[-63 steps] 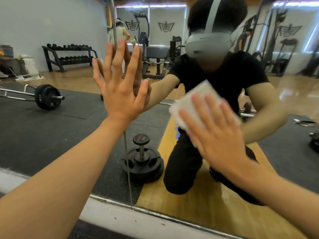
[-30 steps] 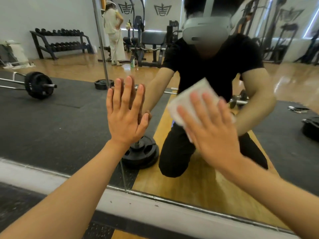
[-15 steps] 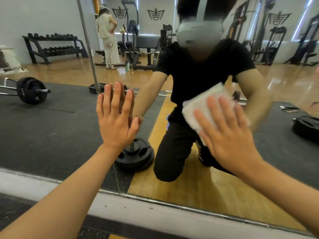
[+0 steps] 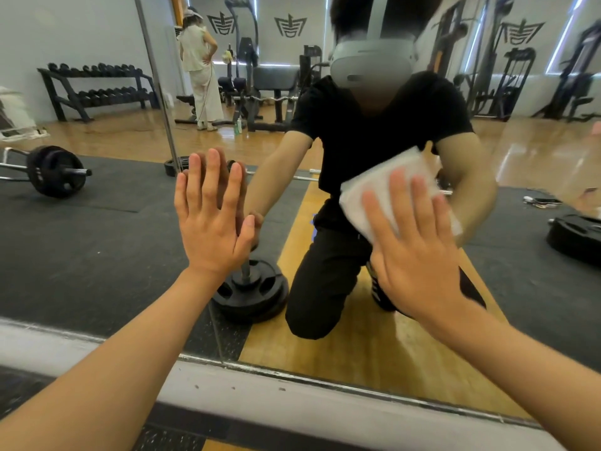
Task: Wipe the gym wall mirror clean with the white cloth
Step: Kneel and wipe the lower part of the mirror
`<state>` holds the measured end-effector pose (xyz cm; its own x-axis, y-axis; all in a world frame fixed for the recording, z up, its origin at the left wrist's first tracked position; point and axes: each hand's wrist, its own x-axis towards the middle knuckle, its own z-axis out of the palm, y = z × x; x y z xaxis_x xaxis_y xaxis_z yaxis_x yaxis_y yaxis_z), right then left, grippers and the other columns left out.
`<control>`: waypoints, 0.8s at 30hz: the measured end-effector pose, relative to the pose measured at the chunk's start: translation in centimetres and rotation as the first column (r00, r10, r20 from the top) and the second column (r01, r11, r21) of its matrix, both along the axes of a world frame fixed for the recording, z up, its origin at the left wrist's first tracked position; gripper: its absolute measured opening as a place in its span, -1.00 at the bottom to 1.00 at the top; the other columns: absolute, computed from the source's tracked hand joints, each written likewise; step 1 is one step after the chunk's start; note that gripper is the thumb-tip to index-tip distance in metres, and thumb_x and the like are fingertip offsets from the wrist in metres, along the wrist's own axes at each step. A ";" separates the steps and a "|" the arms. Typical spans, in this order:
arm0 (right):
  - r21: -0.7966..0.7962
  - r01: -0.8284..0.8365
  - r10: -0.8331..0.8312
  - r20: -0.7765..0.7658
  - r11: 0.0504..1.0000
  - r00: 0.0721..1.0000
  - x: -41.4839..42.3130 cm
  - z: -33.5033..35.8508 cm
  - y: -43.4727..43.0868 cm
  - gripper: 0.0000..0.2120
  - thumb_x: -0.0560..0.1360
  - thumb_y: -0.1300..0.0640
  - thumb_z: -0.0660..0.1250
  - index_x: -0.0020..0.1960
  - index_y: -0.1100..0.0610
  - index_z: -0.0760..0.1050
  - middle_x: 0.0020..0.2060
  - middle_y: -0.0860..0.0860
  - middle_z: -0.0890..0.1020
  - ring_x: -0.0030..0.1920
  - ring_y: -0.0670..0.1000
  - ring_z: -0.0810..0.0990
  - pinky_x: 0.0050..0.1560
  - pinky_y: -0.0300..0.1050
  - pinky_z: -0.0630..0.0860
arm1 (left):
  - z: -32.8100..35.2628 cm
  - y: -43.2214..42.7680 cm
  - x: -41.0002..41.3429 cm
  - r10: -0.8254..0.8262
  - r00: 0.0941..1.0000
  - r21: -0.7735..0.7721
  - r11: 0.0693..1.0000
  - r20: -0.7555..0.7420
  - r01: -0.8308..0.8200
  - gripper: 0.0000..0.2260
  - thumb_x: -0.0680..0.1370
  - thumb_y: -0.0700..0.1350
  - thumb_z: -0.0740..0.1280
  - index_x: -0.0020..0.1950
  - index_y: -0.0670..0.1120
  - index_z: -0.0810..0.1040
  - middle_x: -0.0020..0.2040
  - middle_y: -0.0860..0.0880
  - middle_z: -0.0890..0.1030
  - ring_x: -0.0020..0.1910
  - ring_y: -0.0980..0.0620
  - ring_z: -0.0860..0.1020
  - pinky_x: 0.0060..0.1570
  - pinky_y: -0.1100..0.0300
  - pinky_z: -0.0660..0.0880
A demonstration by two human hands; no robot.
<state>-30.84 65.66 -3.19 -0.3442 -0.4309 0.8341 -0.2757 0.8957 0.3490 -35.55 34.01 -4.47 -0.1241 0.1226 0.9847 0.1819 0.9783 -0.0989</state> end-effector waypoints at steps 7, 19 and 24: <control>0.283 -0.006 -0.025 0.106 0.959 0.994 0.8 -6.1 2.4 -0.46 0.77 0.06 -0.02 0.72 0.12 -0.01 0.70 0.20 -0.02 0.69 0.24 -0.03 0.67 0.23 -0.07 | 0.1 0.1 0.0 -0.004 1.000 -0.017 1.000 -0.009 0.003 -0.42 0.71 0.14 -0.02 0.66 -0.12 0.21 0.63 -0.28 0.17 0.63 -0.35 0.14 0.65 -0.19 -0.01; 0.354 -0.004 -0.036 0.108 0.935 0.993 1.1 -16.9 0.4 -0.08 0.49 0.31 0.37 0.73 0.08 -0.01 0.71 0.13 -0.04 0.70 0.19 -0.11 0.67 0.18 -0.21 | 0.1 0.2 0.1 0.001 1.000 -0.024 1.000 0.016 0.000 -0.42 0.72 0.16 -0.08 0.62 -0.16 0.26 0.58 -0.36 0.29 0.60 -0.38 0.21 0.61 -0.27 0.11; 0.330 -0.099 0.080 0.072 0.939 0.994 -0.2 -11.5 -2.7 -0.33 0.64 0.28 0.11 0.72 0.07 0.05 0.71 0.08 -0.05 0.70 0.12 -0.12 0.67 0.09 -0.24 | 0.1 0.5 0.2 0.018 1.000 -0.002 1.000 0.020 -0.018 -0.41 0.72 0.15 -0.10 0.60 -0.18 0.28 0.56 -0.41 0.35 0.58 -0.40 0.23 0.59 -0.32 0.16</control>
